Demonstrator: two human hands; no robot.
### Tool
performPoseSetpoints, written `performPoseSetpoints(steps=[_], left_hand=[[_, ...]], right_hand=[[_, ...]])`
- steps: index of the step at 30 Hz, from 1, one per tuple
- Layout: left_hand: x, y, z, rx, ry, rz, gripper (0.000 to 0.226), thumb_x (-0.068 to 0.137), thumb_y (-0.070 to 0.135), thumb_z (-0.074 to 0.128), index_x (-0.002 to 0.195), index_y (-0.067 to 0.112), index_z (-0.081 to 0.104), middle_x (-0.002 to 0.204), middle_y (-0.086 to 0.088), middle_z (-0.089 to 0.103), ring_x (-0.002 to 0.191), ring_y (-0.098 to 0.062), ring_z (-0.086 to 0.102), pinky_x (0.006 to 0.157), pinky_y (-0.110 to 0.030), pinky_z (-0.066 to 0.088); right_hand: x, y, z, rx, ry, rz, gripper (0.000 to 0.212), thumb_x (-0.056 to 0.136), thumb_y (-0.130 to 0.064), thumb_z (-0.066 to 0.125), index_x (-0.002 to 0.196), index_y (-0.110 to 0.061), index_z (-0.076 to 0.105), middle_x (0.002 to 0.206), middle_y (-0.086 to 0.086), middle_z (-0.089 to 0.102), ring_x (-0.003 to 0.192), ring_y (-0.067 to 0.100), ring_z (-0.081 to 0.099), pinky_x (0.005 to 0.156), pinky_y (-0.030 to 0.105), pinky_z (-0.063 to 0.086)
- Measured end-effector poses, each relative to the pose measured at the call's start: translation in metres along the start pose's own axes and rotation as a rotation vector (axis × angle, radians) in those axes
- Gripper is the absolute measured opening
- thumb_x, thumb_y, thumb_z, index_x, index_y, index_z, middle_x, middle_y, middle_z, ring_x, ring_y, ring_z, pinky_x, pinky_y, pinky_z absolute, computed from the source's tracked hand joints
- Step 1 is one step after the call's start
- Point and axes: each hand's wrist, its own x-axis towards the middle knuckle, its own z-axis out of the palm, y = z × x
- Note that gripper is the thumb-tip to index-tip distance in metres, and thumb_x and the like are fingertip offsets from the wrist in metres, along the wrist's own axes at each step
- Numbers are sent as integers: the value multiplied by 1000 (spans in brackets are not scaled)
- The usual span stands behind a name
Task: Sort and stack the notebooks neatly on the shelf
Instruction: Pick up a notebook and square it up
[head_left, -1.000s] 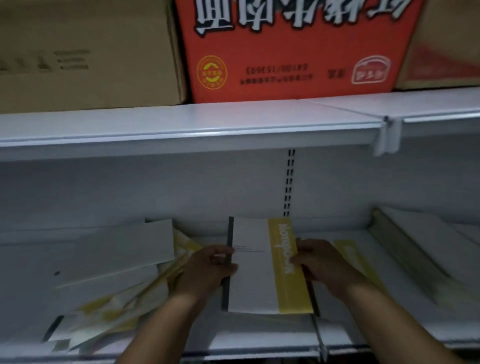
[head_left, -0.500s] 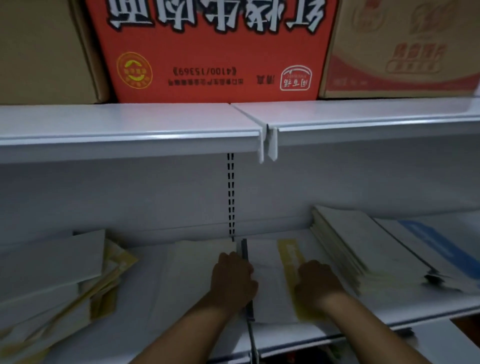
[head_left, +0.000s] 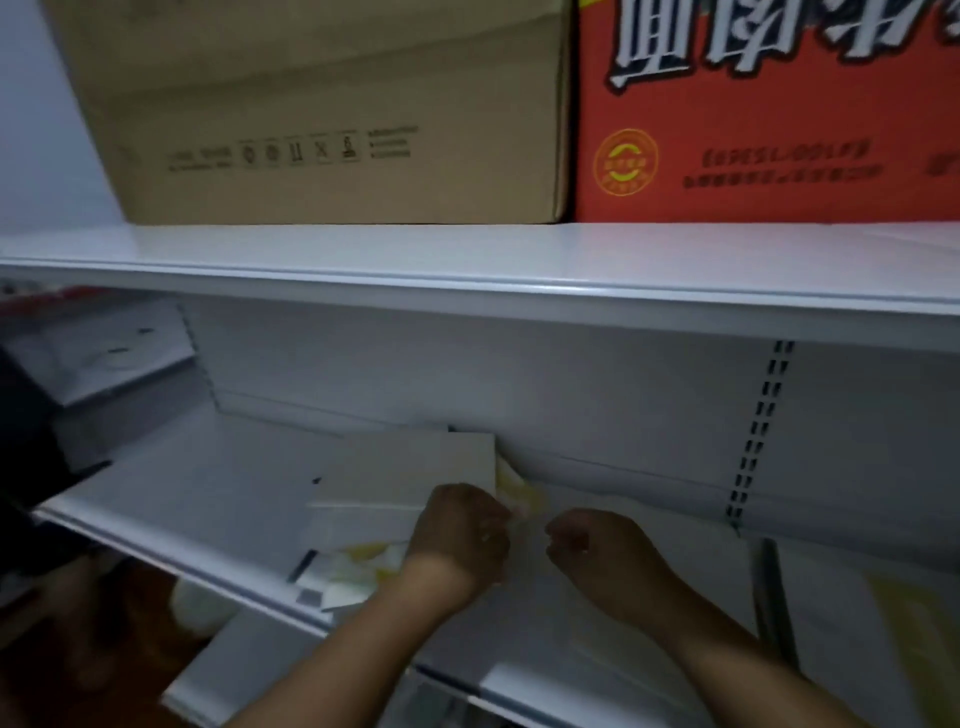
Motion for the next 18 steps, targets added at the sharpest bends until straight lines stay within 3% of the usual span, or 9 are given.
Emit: performPoseSetpoints(steps=[5,7,9,12,14,16,18], left_hand=[[-18,-55,-46,-24,174,-141,42,68,35,51,97,12,72,110,-7,63,110,-19,53,82,-7,30],[-21,-75,-56,-7,227,-173,40,68,33,50,85,5,74,98,-14,69,98,-22,61,78,-10,37],[-29,-88,-50,-24,227,-172,35,68,25,47,71,2,74,77,-15,72,84,-19,58,68,-23,48],[-38,-92,-42,71,287,-80,32,70,20,47,74,3,73,75,-14,72,83,-16,47,71,-24,42],[-40,-96,-39,100,248,-96,31,70,21,47,76,5,72,77,-14,71,84,-16,47,72,-23,40],[-40,-100,-38,115,234,-109,31,68,24,46,76,9,72,78,-11,71,82,-17,53,71,-22,41],[-38,-100,-37,121,224,-135,33,66,28,45,76,14,73,81,-8,72,80,-19,62,71,-19,44]], right_hand=[[37,-39,31,135,52,42,23,88,-25,58,107,-14,64,103,1,66,101,18,61,77,23,43],[52,-49,40,171,21,50,18,90,-27,55,103,-17,62,88,-4,59,93,18,59,64,21,42],[66,-50,49,179,-5,106,15,91,-30,54,99,-19,60,83,-7,54,86,16,56,53,16,34],[81,-43,56,161,-4,248,29,87,-38,59,82,-9,60,82,3,55,89,25,62,56,25,36],[86,-40,56,157,9,277,29,82,-37,65,70,-12,57,78,6,59,83,25,63,55,26,39],[89,-40,58,205,12,272,21,78,-31,71,80,-12,62,82,9,65,81,27,66,64,30,49],[89,-41,59,271,18,286,27,74,-25,76,91,-8,64,90,11,68,86,30,68,73,35,55]])
